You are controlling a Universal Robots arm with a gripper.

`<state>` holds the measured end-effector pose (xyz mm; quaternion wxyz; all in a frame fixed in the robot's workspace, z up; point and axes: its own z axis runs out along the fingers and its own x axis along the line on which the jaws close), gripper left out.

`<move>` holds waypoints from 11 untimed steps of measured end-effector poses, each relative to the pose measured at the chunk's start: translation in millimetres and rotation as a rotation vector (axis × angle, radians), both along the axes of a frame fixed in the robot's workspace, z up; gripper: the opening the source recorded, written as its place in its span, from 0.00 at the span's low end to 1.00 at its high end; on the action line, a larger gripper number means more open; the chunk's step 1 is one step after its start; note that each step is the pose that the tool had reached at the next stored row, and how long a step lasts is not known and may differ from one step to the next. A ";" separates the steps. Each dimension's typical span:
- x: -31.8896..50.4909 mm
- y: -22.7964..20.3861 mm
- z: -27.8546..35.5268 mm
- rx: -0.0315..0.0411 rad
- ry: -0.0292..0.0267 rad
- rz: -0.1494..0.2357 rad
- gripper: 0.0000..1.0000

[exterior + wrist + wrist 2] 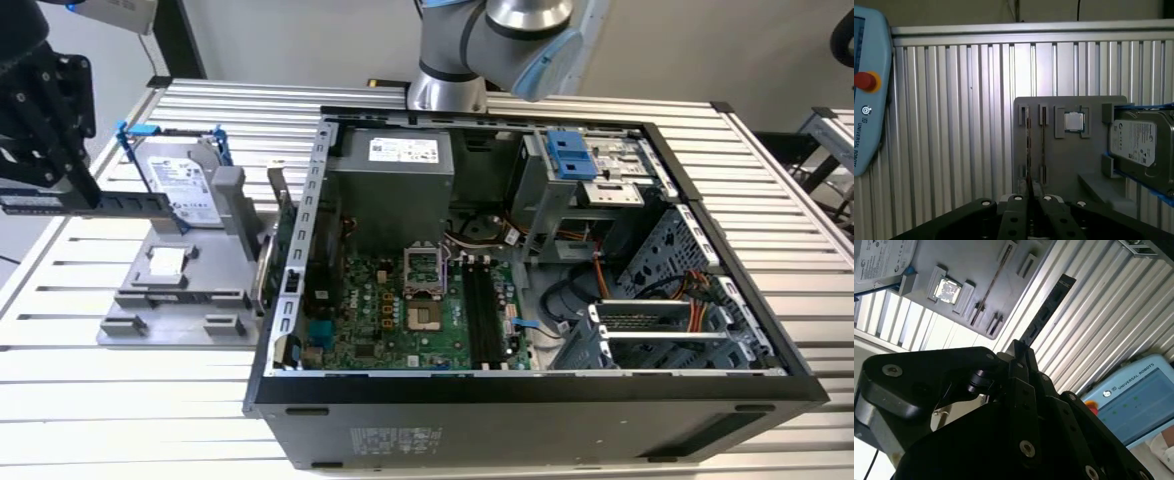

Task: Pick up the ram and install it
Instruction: 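Pick up the ram and move it above insertion slot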

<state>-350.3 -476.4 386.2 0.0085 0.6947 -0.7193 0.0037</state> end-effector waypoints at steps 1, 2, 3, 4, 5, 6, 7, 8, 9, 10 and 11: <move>0.0 0.0 0.1 0.0000 0.0000 0.000 0.00; 0.0 0.0 0.2 -0.0001 0.0001 0.000 0.00; 0.3 0.0 0.3 -0.0002 0.0002 0.000 0.00; 1.2 0.0 0.4 -0.0004 0.0004 0.000 0.00; 2.8 0.0 0.4 -0.0004 0.0003 0.000 0.00; 4.7 0.0 0.3 -0.0002 0.0002 0.000 0.00; 7.1 0.0 0.3 -0.0003 0.0004 0.000 0.00; 9.6 0.0 0.3 -0.0002 0.0004 0.000 0.00; 12.1 0.0 0.3 -0.0002 0.0005 0.000 0.00; 14.8 0.0 0.2 -0.0002 0.0005 0.000 0.00; 17.6 0.0 0.3 -0.0003 0.0008 0.000 0.00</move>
